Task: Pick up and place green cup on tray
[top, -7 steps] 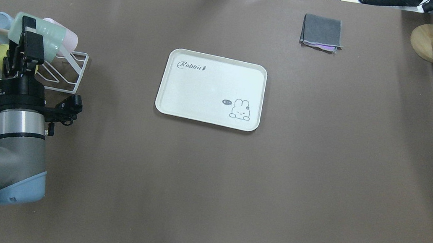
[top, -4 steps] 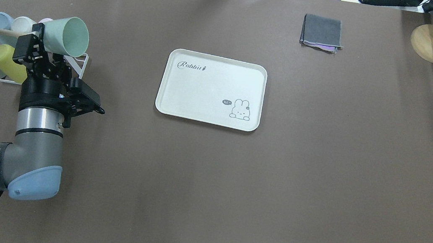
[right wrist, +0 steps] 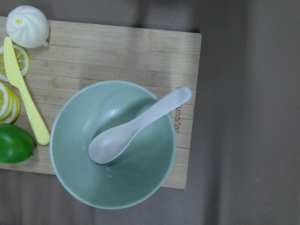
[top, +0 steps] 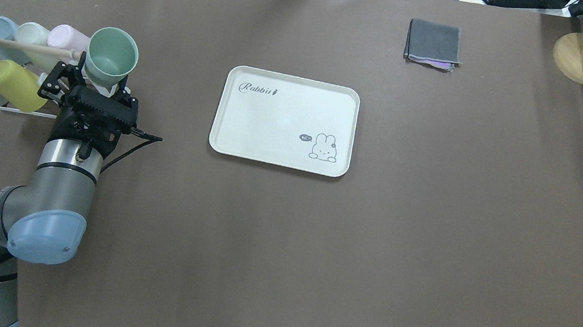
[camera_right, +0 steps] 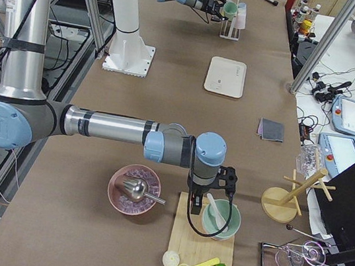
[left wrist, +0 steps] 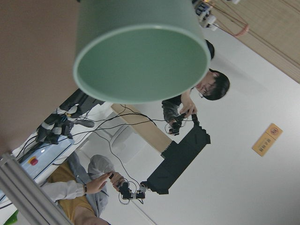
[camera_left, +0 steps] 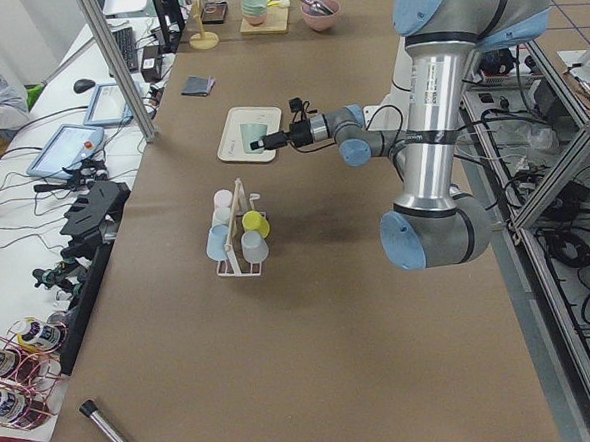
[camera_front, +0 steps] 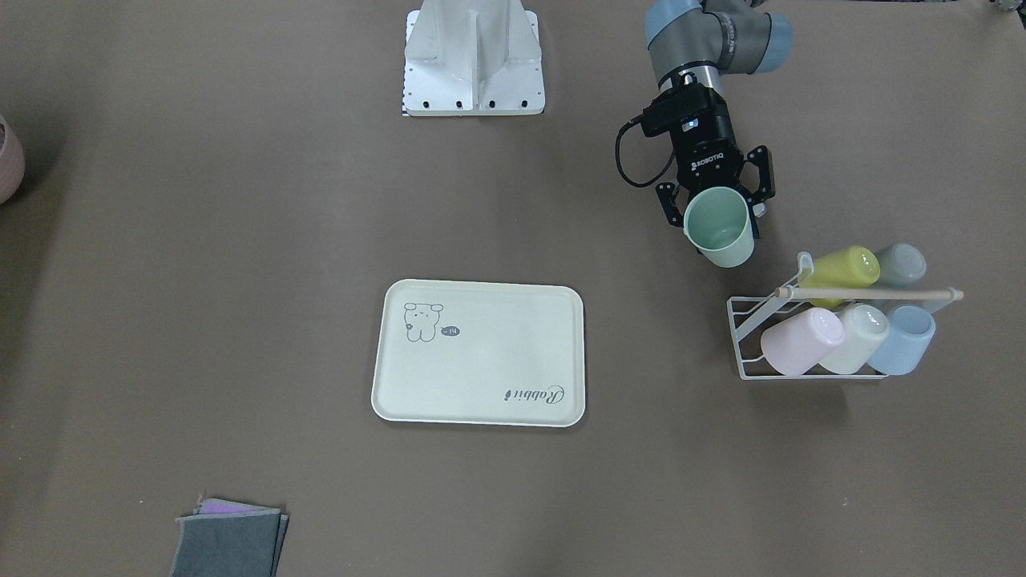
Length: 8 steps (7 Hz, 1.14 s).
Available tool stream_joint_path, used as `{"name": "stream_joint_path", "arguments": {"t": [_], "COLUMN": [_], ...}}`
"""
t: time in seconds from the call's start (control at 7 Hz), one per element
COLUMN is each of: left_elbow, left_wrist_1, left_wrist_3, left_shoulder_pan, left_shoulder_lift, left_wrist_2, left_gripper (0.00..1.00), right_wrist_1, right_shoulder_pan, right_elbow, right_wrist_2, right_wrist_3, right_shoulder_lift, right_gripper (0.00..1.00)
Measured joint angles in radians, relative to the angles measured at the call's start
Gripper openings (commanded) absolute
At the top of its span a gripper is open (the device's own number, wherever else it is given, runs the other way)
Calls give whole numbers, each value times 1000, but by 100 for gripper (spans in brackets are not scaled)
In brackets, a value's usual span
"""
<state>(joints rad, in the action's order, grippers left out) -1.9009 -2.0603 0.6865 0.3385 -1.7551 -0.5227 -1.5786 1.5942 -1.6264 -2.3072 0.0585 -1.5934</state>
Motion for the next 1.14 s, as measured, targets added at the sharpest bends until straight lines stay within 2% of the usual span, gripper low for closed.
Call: {"name": "stream_joint_path", "arguments": {"t": [0.14, 0.43, 0.71, 1.14], "left_elbow": [51, 138, 272, 532], "left_wrist_1": [-100, -174, -275, -489], "left_wrist_3": [17, 134, 189, 181], "left_shoulder_pan": [14, 31, 59, 129], "left_shoulder_lift": [-39, -108, -215, -402], "left_wrist_2": [-40, -61, -104, -289], "left_gripper": [33, 33, 33, 33], "right_wrist_1": [-2, -6, -3, -1], "right_shoulder_pan": [0, 4, 10, 24], "right_elbow": [-2, -3, -2, -2], "right_wrist_2": [0, 8, 14, 25], "right_wrist_3": [0, 0, -3, -4], "right_shoulder_lift": [0, -14, -28, -53], "right_gripper": [100, 100, 100, 100]}}
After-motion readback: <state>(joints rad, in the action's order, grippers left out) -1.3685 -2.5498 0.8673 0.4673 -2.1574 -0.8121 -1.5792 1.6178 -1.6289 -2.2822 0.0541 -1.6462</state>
